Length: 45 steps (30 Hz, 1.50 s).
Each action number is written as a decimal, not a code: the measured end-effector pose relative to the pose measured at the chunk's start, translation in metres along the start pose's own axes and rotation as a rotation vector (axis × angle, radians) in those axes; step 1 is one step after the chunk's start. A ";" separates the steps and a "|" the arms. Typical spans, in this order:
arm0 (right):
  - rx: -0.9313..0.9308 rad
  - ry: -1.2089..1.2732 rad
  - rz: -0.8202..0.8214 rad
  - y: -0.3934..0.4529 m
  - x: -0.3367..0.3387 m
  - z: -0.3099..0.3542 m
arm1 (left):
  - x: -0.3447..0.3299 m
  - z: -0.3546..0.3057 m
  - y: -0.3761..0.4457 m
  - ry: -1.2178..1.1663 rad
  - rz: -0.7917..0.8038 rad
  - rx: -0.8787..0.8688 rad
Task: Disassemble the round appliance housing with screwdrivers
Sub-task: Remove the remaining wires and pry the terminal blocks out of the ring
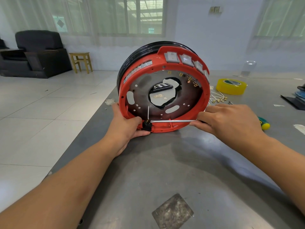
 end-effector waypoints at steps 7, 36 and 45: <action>-0.014 -0.004 0.022 -0.001 0.002 0.004 | -0.001 -0.001 -0.002 0.038 0.007 0.017; -0.015 -0.036 0.125 0.013 0.023 0.008 | -0.001 -0.009 -0.009 -0.067 0.024 0.068; -0.013 -0.014 0.167 0.016 0.027 0.010 | 0.000 -0.005 -0.006 -0.033 0.029 0.056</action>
Point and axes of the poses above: each hand's wrist, its own y-axis towards the middle knuckle, its own x-axis out of the back of the hand, z = x × y, the point moved 1 cm from there along y, towards the middle knuckle, and after that the axes turned 8 degrees about -z, right-handed, at the moved point
